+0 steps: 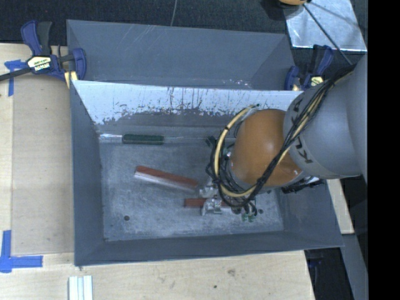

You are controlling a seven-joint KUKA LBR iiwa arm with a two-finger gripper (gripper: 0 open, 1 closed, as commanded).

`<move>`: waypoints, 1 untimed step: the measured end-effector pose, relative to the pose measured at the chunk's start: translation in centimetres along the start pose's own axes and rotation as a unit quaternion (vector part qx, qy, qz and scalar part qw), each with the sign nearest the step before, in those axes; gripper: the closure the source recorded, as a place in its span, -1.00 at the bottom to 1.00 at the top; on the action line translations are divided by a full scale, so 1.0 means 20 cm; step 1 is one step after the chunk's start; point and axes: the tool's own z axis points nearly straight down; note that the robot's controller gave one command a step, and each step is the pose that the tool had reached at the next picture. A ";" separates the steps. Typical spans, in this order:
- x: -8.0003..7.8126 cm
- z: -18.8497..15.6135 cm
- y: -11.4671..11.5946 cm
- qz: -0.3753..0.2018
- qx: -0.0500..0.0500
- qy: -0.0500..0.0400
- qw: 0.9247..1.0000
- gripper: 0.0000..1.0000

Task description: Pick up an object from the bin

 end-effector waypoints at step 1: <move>0.01 -0.04 0.00 0.000 0.001 0.008 1.000 1.00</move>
Offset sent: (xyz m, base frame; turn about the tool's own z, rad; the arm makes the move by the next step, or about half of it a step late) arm 0.0000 0.0002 0.0680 0.0000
